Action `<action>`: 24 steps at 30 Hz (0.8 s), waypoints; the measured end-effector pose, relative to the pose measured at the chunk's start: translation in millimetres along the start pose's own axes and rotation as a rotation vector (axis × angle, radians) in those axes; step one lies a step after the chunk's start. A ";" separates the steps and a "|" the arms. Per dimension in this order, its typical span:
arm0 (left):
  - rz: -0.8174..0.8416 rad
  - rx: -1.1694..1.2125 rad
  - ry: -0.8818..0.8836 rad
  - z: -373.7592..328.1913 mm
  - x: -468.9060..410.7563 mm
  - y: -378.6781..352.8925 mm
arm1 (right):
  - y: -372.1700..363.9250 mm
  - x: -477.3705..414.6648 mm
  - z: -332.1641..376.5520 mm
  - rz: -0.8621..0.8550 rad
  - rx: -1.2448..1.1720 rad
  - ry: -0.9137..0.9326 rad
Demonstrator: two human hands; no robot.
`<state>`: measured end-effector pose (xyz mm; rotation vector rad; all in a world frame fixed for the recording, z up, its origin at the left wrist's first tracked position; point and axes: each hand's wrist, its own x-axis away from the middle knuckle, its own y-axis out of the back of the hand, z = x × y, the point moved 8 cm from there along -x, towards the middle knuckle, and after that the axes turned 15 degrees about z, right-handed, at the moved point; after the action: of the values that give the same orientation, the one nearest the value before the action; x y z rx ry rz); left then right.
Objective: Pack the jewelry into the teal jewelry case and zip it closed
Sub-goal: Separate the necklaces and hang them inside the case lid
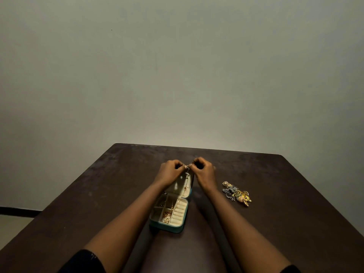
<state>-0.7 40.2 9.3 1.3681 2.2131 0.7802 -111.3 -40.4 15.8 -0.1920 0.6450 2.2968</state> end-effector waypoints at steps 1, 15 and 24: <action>0.005 -0.037 0.001 -0.4 0.4 -0.8 | 0.0 -0.2 0.2 0.003 0.011 0.003; -0.046 -0.079 0.039 9.0 -3.7 -13.6 | -7.8 -13.6 -8.6 0.124 0.045 -0.062; -0.201 -0.004 -0.003 8.8 2.0 -16.3 | -8.3 -12.9 -11.9 0.197 -0.048 -0.021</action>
<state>-7.0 38.3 -8.1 1.1212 2.3009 0.7085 -96.8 -49.3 6.3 -0.1312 0.6226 2.5014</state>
